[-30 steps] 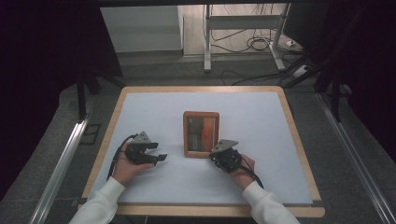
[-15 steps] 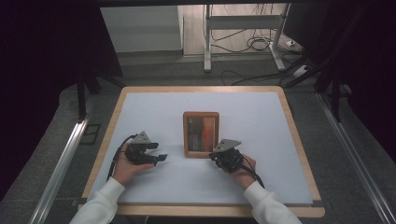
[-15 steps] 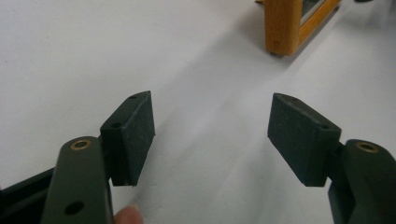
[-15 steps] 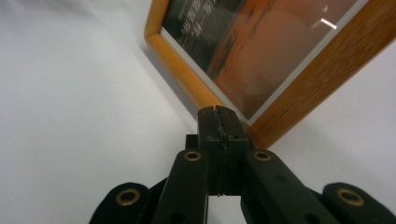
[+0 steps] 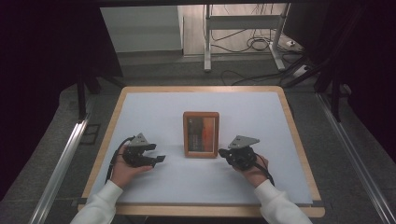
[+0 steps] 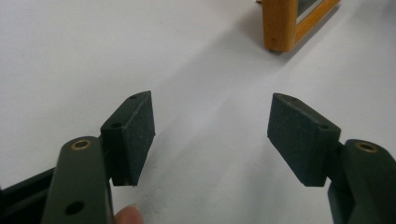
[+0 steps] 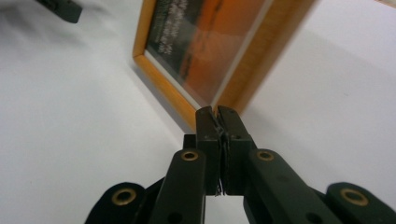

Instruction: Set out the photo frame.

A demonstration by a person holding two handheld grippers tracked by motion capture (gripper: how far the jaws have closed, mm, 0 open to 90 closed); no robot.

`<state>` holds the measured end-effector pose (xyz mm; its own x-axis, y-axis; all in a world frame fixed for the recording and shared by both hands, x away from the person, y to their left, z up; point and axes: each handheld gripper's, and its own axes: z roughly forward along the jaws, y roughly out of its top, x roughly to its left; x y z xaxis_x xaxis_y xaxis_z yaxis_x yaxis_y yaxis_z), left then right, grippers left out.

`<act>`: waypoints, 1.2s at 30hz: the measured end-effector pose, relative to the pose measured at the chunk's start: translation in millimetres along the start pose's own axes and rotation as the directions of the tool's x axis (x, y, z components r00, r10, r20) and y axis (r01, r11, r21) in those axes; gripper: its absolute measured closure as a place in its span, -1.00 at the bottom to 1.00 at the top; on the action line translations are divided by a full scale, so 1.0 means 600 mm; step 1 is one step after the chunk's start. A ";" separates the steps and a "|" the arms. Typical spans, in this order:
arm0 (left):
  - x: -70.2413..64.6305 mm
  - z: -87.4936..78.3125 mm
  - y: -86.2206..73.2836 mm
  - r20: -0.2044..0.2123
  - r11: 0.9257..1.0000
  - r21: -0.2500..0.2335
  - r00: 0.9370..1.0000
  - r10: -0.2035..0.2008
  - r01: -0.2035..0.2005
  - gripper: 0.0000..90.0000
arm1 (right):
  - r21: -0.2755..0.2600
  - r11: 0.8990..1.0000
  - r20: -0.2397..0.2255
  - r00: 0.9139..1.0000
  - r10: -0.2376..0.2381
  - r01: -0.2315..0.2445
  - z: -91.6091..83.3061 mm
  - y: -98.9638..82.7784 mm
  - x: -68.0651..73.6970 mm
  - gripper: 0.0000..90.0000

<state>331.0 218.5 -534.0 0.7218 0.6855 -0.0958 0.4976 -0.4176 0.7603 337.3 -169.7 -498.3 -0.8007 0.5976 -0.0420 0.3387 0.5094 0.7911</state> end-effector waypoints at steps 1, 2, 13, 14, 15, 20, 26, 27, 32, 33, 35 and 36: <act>-0.001 -0.002 0.000 -0.001 1.000 -0.003 1.000 -0.001 0.001 -0.30 | -0.003 1.000 0.002 1.000 0.011 -0.011 -0.006 -0.003 -0.004 0.84; -0.002 -0.005 -0.001 -0.003 1.000 -0.006 1.000 -0.002 0.002 -0.30 | -0.010 1.000 0.006 1.000 0.019 -0.019 -0.013 -0.008 -0.008 0.70; -0.018 -0.025 -0.003 -0.018 0.999 -0.039 1.000 -0.021 0.020 -0.30 | -0.083 0.980 0.122 0.974 0.191 -0.182 -0.099 -0.086 -0.054 -0.36; -0.020 -0.026 -0.003 -0.019 0.999 -0.041 1.000 -0.020 0.020 -0.30 | -0.082 0.978 0.126 0.972 0.200 -0.190 -0.106 -0.094 -0.059 -0.37; -0.021 -0.027 -0.004 -0.019 0.999 -0.040 1.000 -0.021 0.020 -0.30 | -0.080 0.977 0.136 0.969 0.205 -0.196 -0.111 -0.100 -0.063 -0.40; -0.030 -0.030 -0.006 -0.019 0.999 -0.041 1.000 -0.021 0.020 -0.30 | -0.065 0.976 0.190 0.958 0.216 -0.207 -0.123 -0.125 -0.081 -0.47; -0.034 -0.032 -0.006 -0.013 0.998 -0.051 1.000 -0.026 0.026 -0.31 | -0.075 0.973 0.199 0.953 0.229 -0.219 -0.126 -0.127 -0.089 -0.49; -0.034 -0.031 -0.006 -0.011 0.998 -0.051 1.000 -0.027 0.027 -0.32 | -0.074 0.974 0.199 0.954 0.224 -0.213 -0.125 -0.126 -0.088 -0.50; -0.033 -0.030 -0.007 -0.005 0.998 -0.050 1.000 -0.025 0.025 -0.32 | -0.072 0.976 0.205 0.955 0.216 -0.206 -0.123 -0.125 -0.085 -0.52; -0.032 -0.030 -0.007 -0.005 0.998 -0.051 1.000 -0.026 0.025 -0.32 | -0.073 0.976 0.207 0.954 0.217 -0.206 -0.122 -0.125 -0.085 -0.53; -0.032 -0.031 -0.007 -0.004 0.998 -0.054 1.000 -0.028 0.027 -0.32 | -0.073 0.975 0.209 0.953 0.220 -0.209 -0.121 -0.126 -0.086 -0.55; -0.031 -0.031 -0.007 -0.004 0.998 -0.056 1.000 -0.028 0.028 -0.32 | -0.074 0.975 0.210 0.952 0.222 -0.211 -0.120 -0.126 -0.086 -0.57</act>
<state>306.2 218.8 -523.5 0.7055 0.6994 -0.1148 0.4901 -0.3643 0.7919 317.3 -283.6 -511.8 -0.5836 0.8120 0.0077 0.4628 0.3248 0.8248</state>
